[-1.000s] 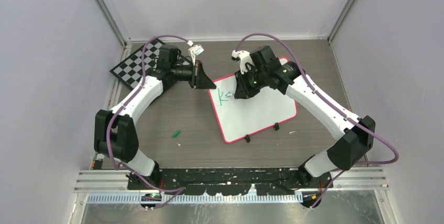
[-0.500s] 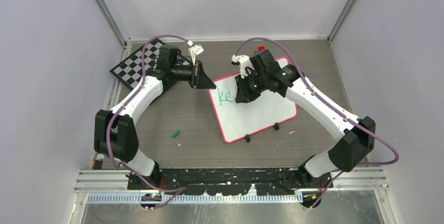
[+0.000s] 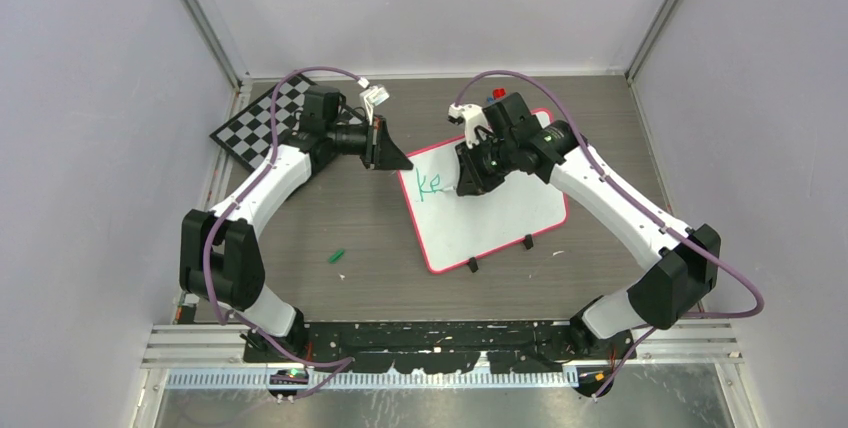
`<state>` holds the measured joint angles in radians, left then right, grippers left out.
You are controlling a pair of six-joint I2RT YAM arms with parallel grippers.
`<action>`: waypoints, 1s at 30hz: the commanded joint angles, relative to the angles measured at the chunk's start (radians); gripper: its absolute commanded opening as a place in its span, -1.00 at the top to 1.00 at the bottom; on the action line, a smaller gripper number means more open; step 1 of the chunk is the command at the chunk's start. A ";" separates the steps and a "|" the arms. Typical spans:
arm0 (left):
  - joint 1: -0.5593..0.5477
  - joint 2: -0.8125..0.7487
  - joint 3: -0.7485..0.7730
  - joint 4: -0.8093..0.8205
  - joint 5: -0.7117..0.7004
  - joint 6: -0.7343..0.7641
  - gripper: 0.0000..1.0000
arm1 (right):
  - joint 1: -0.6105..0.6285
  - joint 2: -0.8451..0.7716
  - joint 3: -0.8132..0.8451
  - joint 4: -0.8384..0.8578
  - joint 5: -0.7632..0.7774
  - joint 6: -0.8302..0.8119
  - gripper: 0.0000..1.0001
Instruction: Write a sentence on the whiteboard
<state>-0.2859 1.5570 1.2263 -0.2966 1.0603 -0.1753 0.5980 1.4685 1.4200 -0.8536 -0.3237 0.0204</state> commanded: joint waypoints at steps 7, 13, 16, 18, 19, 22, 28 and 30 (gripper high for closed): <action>0.001 -0.028 0.015 -0.004 0.030 -0.001 1.00 | -0.020 -0.067 0.076 0.008 -0.026 -0.014 0.99; 0.001 -0.032 0.016 -0.004 0.029 0.000 1.00 | -0.028 -0.035 0.072 0.012 0.006 -0.014 0.99; 0.001 -0.030 0.013 -0.005 0.029 0.003 1.00 | -0.028 -0.024 0.068 0.019 0.005 -0.027 0.99; 0.001 -0.028 0.013 -0.005 0.029 0.004 1.00 | -0.027 -0.012 0.065 0.020 0.007 -0.041 0.99; 0.001 -0.029 0.013 -0.006 0.030 0.005 1.00 | -0.028 -0.007 0.065 0.021 0.007 -0.043 0.99; 0.001 -0.030 0.012 -0.007 0.029 0.008 1.00 | -0.030 -0.003 0.063 0.020 0.009 -0.043 1.00; 0.001 -0.032 0.009 -0.008 0.029 0.008 1.00 | -0.050 -0.010 0.068 0.016 0.021 -0.049 0.99; 0.001 -0.034 0.007 -0.007 0.029 0.009 1.00 | -0.057 -0.011 0.072 0.007 0.025 -0.056 0.99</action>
<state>-0.2859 1.5570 1.2263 -0.2974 1.0660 -0.1745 0.5606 1.4715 1.4609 -0.8612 -0.3248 -0.0113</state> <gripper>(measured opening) 0.051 0.173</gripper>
